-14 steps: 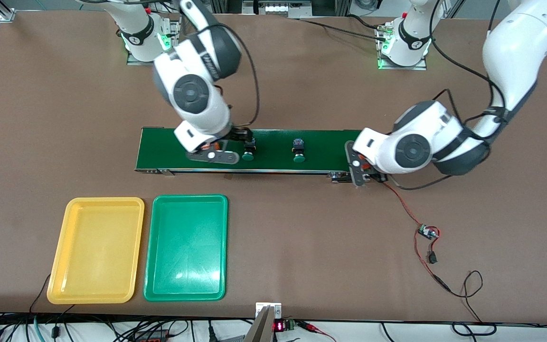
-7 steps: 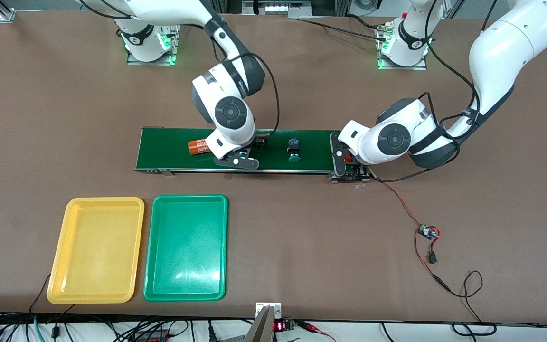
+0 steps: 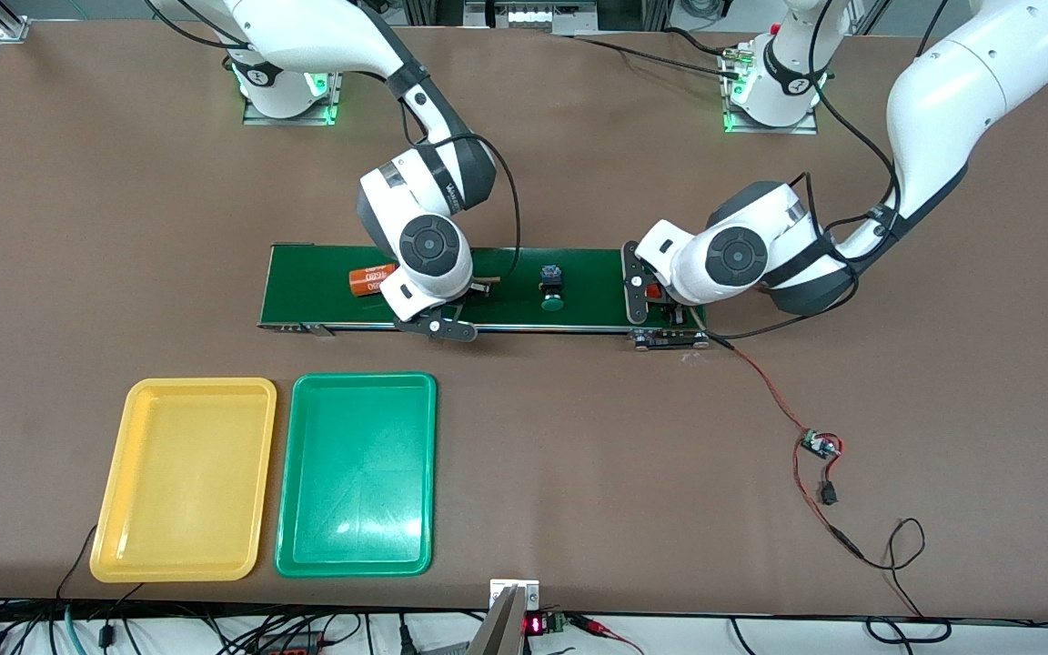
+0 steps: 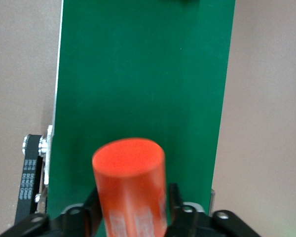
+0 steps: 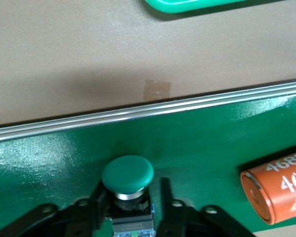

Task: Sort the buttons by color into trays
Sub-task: 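Drop the green button into the green tray while the left gripper withdraws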

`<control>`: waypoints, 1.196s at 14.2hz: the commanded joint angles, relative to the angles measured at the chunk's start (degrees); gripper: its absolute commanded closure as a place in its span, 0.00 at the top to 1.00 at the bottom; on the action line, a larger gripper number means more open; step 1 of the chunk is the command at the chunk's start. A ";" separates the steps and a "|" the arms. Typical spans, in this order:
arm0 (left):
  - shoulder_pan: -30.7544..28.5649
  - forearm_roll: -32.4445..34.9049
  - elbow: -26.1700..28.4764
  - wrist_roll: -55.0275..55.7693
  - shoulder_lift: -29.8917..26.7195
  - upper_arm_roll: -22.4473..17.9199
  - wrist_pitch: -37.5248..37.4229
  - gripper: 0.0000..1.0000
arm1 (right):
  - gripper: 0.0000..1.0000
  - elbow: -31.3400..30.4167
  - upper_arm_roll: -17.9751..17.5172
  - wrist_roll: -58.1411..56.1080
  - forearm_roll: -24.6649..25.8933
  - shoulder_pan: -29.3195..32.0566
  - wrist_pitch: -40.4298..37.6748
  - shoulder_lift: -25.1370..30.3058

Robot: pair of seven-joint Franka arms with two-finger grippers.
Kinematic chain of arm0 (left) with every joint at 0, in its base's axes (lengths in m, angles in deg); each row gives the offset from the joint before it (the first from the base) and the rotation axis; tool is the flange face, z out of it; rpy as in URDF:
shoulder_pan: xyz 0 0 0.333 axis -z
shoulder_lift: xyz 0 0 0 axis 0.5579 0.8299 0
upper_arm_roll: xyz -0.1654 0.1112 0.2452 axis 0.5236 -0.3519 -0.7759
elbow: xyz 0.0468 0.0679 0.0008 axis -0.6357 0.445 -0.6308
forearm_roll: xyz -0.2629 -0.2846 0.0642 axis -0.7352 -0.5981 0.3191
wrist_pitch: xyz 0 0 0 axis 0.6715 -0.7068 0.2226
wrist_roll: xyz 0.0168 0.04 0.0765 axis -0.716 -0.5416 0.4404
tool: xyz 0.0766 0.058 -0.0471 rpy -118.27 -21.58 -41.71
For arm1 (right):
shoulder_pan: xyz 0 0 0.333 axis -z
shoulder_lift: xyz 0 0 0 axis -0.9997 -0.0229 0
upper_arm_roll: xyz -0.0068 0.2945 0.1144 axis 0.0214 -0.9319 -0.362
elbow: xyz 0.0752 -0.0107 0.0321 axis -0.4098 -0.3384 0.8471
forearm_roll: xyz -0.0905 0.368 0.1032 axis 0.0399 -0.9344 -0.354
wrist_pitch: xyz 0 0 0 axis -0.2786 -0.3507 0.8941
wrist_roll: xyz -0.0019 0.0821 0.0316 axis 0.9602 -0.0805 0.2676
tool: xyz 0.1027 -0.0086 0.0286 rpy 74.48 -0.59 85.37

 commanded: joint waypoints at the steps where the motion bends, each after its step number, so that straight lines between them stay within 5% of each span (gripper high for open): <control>1: -1.06 0.39 -0.01 -0.69 -1.17 0.38 0.22 1.00 | 0.32 -0.69 -0.29 0.16 0.64 0.35 0.19 0.63; 5: -6.24 0.39 -1.86 -0.51 -1.95 1.69 -1.36 1.00 | 0.24 2.89 1.02 -0.46 0.55 1.58 -0.42 1.77; 7: -8.79 0.22 -5.09 0.89 -3.36 5.11 -9.23 1.00 | 0.24 5.89 3.65 -0.63 0.90 1.84 -1.21 1.78; 10: -9.58 0.39 -11.69 9.39 -3.36 6.09 -21.30 1.00 | 0.24 6.60 7.61 -3.78 5.11 1.93 0.01 1.08; 17: -10.03 2.76 -19.59 35.26 -4.07 5.39 -27.63 1.00 | 0.23 12.14 9.11 -20.58 4.94 11.69 7.11 -7.36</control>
